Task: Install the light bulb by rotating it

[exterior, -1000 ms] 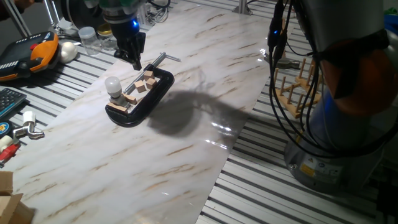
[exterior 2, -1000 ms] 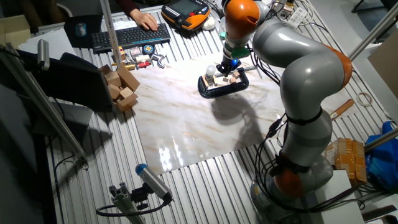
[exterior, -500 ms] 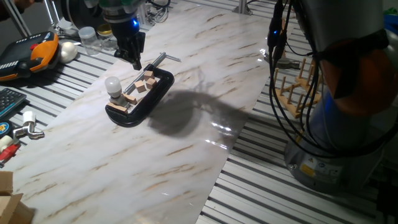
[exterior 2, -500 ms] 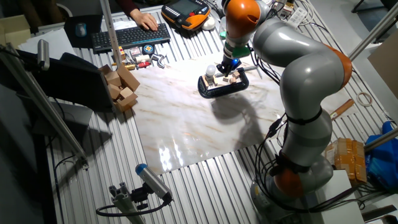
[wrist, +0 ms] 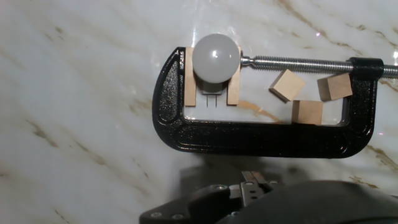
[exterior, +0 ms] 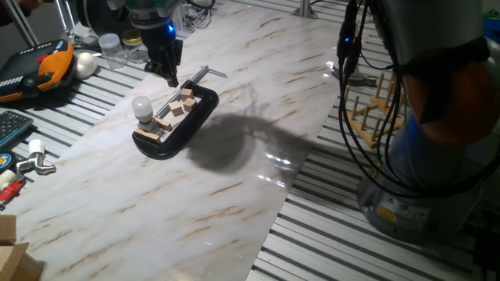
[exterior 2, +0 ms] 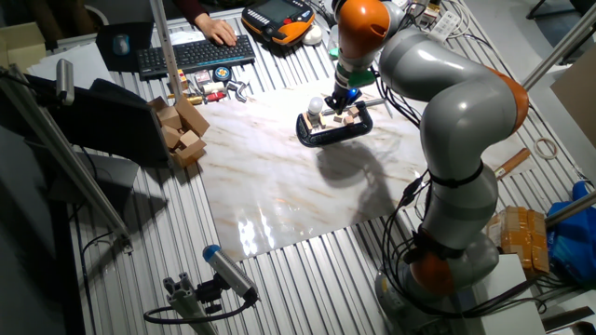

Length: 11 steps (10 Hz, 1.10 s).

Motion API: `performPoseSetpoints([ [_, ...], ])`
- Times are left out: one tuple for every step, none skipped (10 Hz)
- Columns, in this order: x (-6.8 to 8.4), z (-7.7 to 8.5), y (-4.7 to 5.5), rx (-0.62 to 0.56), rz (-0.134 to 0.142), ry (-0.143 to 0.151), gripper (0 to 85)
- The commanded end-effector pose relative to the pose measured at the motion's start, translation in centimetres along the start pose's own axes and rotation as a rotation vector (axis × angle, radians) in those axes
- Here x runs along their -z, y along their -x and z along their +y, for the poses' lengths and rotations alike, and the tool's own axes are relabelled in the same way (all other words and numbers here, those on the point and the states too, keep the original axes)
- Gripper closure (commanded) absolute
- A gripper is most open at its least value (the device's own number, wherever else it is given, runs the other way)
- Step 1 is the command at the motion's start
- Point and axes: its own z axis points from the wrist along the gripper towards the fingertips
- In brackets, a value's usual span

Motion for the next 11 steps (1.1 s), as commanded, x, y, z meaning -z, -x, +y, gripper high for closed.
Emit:
performPoseSetpoints([
  [-0.12, -0.20, -0.05, 0.006, -0.004, 0.000, 85.0],
  [-0.35, -0.48, -0.13, 0.013, -0.009, 0.000, 85.0],
  [-0.47, -0.64, -0.19, 0.014, -0.012, 0.001, 85.0],
  [-0.48, -0.64, -0.20, 0.014, -0.012, 0.001, 85.0],
  [-0.48, -0.65, -0.21, 0.011, -0.009, 0.001, 85.0],
  [-0.48, -0.65, -0.21, 0.008, -0.006, 0.002, 85.0],
  [-0.47, -0.65, -0.21, 0.006, -0.003, 0.002, 85.0],
  [-0.47, -0.65, -0.21, 0.006, -0.001, 0.000, 85.0],
  [-0.48, -0.65, -0.21, 0.006, -0.001, -0.001, 85.0],
  [-0.50, -0.64, -0.21, 0.006, -0.001, -0.001, 85.0],
  [-0.52, -0.64, -0.20, 0.006, -0.001, -0.001, 85.0],
])
